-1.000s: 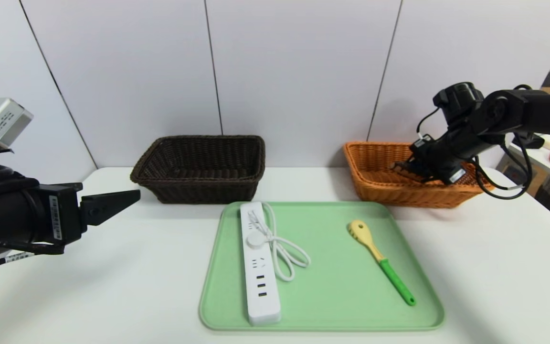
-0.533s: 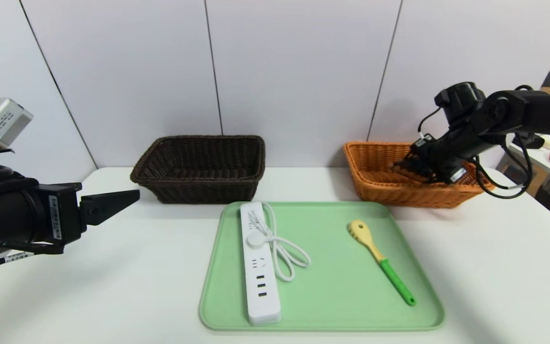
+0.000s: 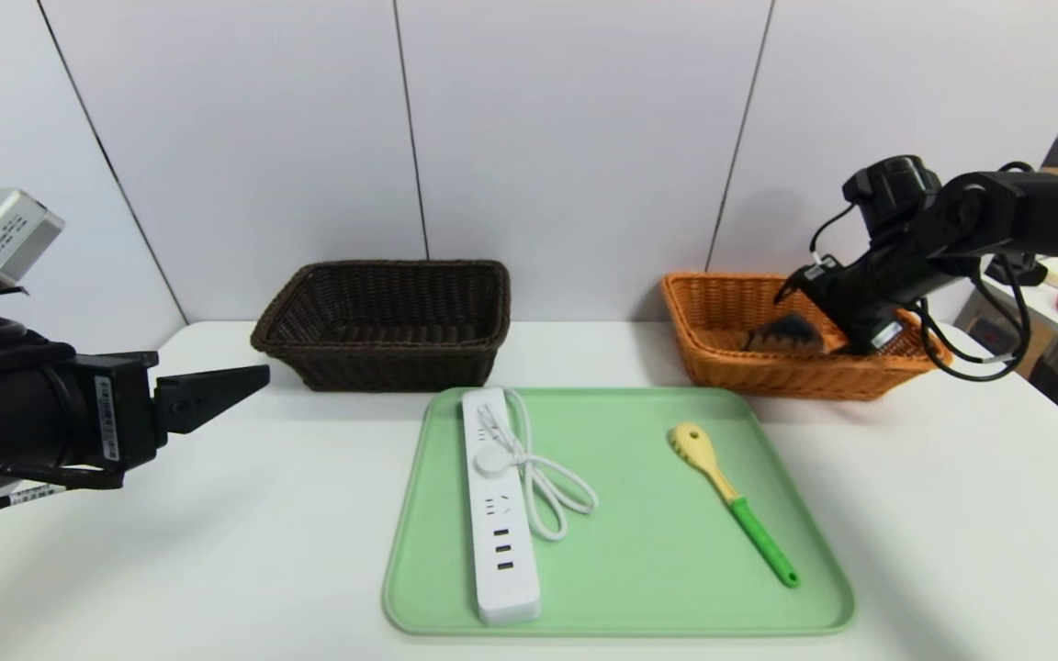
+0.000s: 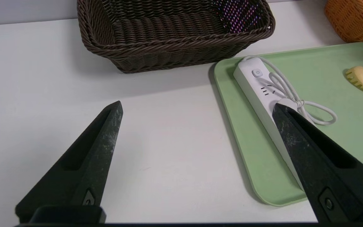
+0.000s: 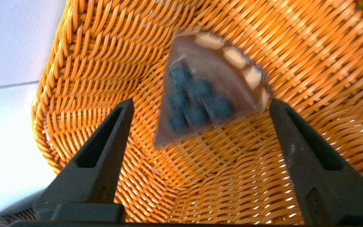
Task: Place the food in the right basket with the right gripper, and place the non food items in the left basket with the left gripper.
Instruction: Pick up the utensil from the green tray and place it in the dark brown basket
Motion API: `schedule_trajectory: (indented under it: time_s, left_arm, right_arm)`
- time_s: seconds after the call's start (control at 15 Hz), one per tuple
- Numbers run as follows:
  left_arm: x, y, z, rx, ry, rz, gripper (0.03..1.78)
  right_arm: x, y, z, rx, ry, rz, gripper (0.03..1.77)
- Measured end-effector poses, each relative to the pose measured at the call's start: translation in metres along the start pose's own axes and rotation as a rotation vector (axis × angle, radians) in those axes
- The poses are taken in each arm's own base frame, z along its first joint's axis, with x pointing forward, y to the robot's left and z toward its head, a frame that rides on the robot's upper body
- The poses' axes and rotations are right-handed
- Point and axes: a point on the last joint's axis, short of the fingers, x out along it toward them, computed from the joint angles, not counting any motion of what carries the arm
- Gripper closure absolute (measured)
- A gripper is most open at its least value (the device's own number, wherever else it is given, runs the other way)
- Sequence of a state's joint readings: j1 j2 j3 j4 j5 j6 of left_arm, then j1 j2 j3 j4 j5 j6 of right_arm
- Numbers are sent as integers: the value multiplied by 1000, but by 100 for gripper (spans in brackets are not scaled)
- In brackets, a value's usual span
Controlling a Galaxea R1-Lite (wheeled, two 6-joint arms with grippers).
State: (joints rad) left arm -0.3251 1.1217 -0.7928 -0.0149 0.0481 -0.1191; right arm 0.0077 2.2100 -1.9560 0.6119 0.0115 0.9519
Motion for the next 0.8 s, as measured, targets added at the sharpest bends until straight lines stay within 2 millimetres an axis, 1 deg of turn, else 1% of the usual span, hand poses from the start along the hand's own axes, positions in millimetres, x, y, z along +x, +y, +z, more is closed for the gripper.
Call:
schedule_trajectory:
  time_s: [0.13,0.27,0.4,0.47,0.6,0.8]
  left_arm:
    - [0,0,0,0,0,0,12]
    - [-1,0,0,-1,-4,2,12]
    - [-2,0,1,-3,-10,1,12]
    - [-3,0,2,-3,-13,1,12]
    - [-4,0,2,-4,-15,0,12]
    - [-4,0,1,-3,-14,-1,12]
  right_arm:
    - [-1,0,0,0,-2,2,25]
    - [-6,2,1,-1,-14,10,21]
    - [-24,6,4,-13,-40,41,18]
    - [-37,9,4,-35,-56,61,17]
    - [-73,17,3,-116,-101,122,15]
    - [-136,28,-5,-275,-188,229,13]
